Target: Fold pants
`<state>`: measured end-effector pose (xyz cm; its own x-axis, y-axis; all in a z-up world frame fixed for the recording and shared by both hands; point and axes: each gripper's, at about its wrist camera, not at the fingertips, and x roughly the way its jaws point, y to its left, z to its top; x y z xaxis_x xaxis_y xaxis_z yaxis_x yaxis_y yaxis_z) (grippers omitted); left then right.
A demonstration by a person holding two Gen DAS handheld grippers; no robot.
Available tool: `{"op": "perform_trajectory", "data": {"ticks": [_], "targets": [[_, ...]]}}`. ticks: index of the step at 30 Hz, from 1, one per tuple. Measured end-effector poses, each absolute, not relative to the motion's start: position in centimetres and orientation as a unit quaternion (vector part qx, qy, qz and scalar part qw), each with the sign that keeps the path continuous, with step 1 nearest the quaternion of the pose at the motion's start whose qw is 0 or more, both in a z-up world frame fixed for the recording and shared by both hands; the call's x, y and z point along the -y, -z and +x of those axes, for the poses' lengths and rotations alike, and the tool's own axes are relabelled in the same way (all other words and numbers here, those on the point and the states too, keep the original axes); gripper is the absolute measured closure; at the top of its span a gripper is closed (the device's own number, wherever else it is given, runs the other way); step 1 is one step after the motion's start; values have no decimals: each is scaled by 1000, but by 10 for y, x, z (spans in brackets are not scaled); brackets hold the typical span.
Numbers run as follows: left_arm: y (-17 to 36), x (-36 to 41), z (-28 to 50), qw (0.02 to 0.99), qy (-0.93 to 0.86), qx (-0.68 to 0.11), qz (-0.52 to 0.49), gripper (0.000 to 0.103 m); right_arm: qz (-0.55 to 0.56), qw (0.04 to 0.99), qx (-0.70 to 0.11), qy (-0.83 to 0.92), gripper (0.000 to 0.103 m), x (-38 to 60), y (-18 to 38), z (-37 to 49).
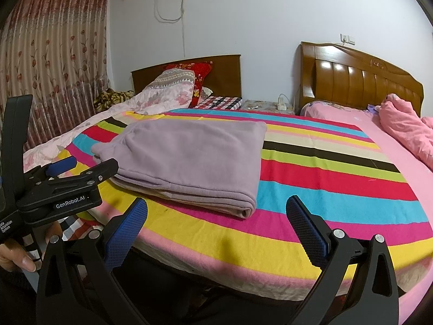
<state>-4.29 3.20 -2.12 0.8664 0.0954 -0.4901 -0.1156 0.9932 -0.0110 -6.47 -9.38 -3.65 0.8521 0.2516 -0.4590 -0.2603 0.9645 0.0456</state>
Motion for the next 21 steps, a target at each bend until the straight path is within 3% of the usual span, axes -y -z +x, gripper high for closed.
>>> {"op": "perform_trajectory", "data": {"ticks": [21], "targets": [[24, -35, -46, 965, -57, -255, -14, 1, -5, 962, -240, -132, 5, 89, 39, -70]]}}
